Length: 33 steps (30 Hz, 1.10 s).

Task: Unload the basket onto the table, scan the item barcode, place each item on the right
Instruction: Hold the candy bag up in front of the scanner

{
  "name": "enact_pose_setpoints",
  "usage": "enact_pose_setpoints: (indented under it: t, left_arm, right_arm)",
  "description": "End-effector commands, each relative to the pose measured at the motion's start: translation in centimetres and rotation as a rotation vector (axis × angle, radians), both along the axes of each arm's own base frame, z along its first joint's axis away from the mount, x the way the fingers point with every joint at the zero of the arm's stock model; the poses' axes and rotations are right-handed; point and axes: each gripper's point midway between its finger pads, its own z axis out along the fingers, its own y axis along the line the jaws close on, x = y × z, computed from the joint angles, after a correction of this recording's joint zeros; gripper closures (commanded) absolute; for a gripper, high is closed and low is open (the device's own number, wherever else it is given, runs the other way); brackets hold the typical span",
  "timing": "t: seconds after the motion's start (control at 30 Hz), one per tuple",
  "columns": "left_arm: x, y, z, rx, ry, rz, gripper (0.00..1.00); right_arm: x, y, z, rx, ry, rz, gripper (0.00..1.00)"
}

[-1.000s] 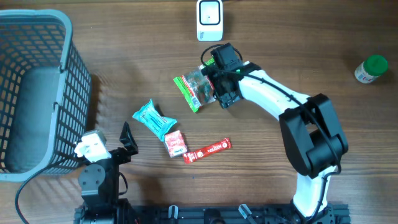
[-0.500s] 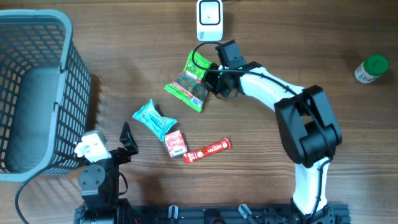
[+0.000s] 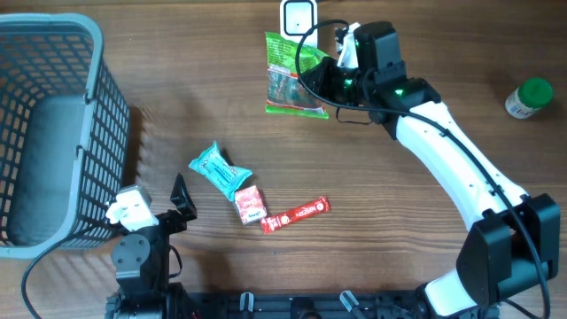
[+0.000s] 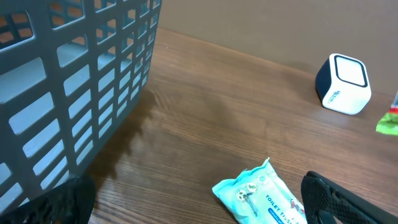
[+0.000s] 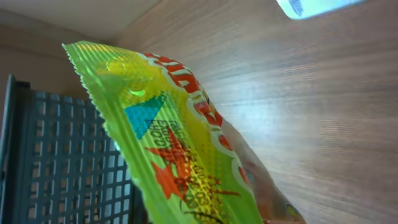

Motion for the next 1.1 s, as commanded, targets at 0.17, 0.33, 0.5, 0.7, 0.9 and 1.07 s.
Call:
enact_pose_setpoints:
  t: [0.17, 0.33, 0.5, 0.7, 0.9, 1.07]
  left_arm:
    - [0.0, 0.4, 0.0, 0.023, 0.000, 0.015, 0.00]
    - [0.0, 0.4, 0.0, 0.023, 0.000, 0.015, 0.00]
    - [0.0, 0.4, 0.0, 0.023, 0.000, 0.015, 0.00]
    - [0.0, 0.4, 0.0, 0.023, 0.000, 0.015, 0.00]
    - [0.0, 0.4, 0.0, 0.023, 0.000, 0.015, 0.00]
    - [0.0, 0.4, 0.0, 0.023, 0.000, 0.015, 0.00]
  right_arm:
    - [4.3, 2.4, 8.8, -0.419, -1.013, 0.317, 0.96]
    - [9.5, 2.0, 7.1, -0.645, -1.257, 0.242, 0.95]
    - [13.5, 2.8, 5.2, -0.653, -1.554, 0.043, 0.95]
    - [18.3, 3.4, 4.1, -0.655, -1.603, -0.009, 0.95]
    - [20.9, 4.0, 3.8, -0.651, -1.584, 0.017, 0.95]
    - [21.6, 4.0, -0.8, -0.511, -1.407, 0.080, 0.95]
